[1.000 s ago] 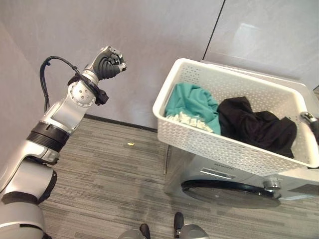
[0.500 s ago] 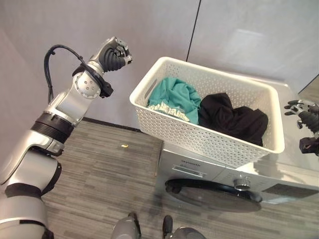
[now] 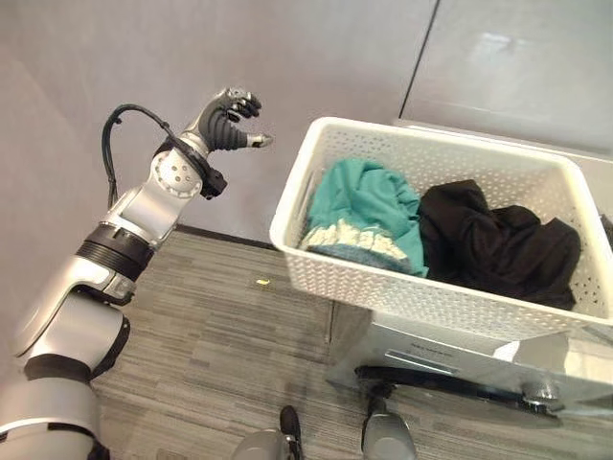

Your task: Grab the laundry basket,head to the washer,open it,put in the laundry and shut it.

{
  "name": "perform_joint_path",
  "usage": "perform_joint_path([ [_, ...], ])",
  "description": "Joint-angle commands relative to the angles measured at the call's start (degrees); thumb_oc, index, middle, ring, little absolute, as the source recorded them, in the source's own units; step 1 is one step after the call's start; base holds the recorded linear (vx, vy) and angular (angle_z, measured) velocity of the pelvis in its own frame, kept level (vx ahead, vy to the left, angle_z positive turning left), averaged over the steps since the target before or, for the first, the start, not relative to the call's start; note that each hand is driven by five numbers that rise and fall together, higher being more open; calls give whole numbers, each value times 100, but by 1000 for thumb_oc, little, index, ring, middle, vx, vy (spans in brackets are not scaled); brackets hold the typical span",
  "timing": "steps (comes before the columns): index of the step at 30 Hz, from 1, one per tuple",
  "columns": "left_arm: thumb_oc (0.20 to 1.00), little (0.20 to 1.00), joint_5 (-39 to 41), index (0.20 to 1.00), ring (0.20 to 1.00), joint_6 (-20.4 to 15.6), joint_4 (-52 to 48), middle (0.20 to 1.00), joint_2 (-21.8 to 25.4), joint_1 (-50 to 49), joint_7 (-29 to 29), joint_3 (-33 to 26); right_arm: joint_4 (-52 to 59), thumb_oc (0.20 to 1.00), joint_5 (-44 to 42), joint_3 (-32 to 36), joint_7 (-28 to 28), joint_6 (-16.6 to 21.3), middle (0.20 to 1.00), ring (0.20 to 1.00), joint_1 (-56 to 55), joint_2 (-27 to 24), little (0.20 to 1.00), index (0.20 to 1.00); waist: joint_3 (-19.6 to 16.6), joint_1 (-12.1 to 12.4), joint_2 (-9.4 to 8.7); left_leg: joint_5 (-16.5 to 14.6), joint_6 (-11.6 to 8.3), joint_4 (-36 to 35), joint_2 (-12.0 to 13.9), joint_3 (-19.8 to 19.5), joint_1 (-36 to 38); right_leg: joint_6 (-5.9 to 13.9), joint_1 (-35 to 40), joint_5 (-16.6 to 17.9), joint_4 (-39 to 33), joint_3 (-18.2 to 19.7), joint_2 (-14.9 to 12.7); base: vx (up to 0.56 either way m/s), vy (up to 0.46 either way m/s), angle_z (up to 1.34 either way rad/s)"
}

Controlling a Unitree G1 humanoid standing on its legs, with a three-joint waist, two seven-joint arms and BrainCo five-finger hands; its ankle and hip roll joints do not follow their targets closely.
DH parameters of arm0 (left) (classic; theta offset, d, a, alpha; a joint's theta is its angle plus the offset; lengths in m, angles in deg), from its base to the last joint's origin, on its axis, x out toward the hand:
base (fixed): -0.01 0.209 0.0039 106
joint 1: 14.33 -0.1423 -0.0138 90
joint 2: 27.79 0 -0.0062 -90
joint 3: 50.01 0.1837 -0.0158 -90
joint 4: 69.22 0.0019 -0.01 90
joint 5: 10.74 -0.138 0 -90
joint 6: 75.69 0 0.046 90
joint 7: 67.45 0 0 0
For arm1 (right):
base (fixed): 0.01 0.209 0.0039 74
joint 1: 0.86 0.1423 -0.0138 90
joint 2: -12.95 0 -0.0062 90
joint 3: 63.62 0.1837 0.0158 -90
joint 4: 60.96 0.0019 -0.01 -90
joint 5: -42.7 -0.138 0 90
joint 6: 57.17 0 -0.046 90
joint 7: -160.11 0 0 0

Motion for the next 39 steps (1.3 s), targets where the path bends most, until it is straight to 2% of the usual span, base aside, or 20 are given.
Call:
perform_joint_path([
  [1, 1000, 1000, 204, 1000, 1000, -73, 143, 1000, -202, -12, 123, -283, -287, 1000, 56, 2, -89, 62, 1000, 1000, 646, -179, 1000, 1000, -429, 233, 10, -363, -349, 318, 441, 107, -93, 197, 274, 176, -377, -363, 123, 49, -93, -18],
  [4, 1000, 1000, 312, 1000, 1000, -74, 102, 1000, -369, -189, 87, -363, -462, 1000, 122, -103, -104, 43, 1000, 1000, 755, -267, 1000, 1000, -523, 261, 16, -263, -454, 179, 520, 126, -60, 186, 473, 209, -636, -594, 209, 56, -123, -7],
  [10, 1000, 1000, 574, 1000, 1000, -135, 44, 1000, -775, -186, 170, -401, -932, 1000, 241, -203, -147, -22, 1000, 1000, 973, -489, 1000, 1000, -524, 282, 32, -133, -585, 36, 612, 90, -56, 134, 592, 115, -629, -869, 272, 14, -70, 8],
  [21, 1000, 1000, 886, 1000, 1000, -177, 394, 1000, -914, 143, 306, -414, -1225, 1000, 193, -389, -235, -51, 1000, 1000, 1147, -244, 1000, 1000, -515, 262, 220, -90, -670, 19, 604, 47, -84, 109, 704, 27, -622, -1104, 238, 18, -20, 6],
  [24, 1000, 1000, 724, 1000, 1000, -113, 560, 1000, -1309, 213, 295, -196, -1740, 1000, -121, -396, -477, 31, 1000, 1000, 1578, -285, 1000, 1000, -537, 219, 292, -107, -666, -40, 564, 68, -33, 110, 753, 28, -676, -1117, 226, 39, 14, 14],
  [25, 1000, 1000, 723, 1000, 1000, -114, 563, 1000, -1312, 214, 297, -201, -1756, 1000, -127, -414, -475, 38, 1000, 1000, 1597, -292, 1000, 1000, -534, 218, 297, -106, -666, -45, 563, 70, -28, 110, 755, 28, -678, -1117, 227, 24, 12, 16],
  [28, 1000, 1000, 720, 1000, 1000, -78, 523, 1000, -1869, 79, 258, -59, -2363, 1000, -353, -517, -664, 100, 1000, 1000, 2104, -502, 1000, 1000, -531, 164, 312, -130, -644, -111, 550, 107, 36, 115, 743, 37, -687, -1061, 226, 18, 17, 5],
  [29, 1000, 1000, 719, 1000, 1000, -78, 525, 1000, -1873, 78, 260, -68, -2382, 1000, -358, -544, -662, 106, 1000, 1000, 2131, -511, 1000, 1000, -529, 165, 321, -130, -644, -113, 551, 111, 39, 115, 742, 38, -687, -1057, 227, 0, 0, 0],
  [34, 1000, 1000, 780, 1000, 1000, -50, 671, 1000, -2686, -201, 244, 64, -2824, 1000, -348, -915, -764, 142, 1000, 1000, 2764, -767, 1000, 1000, -498, 83, 283, -134, -638, -179, 580, 186, 134, 79, 744, 31, -718, -947, 275, 0, -16, -7],
  [39, 1000, 1000, 777, 1000, 1000, -83, 532, 1000, -3109, -357, 274, 91, -3003, 1000, -291, -1172, -746, 153, 1000, 1000, 2919, -640, 1000, 1000, -446, 46, 258, -137, -652, -173, 622, 203, 165, 48, 768, 13, -779, -910, 337, -16, -31, -9],
])
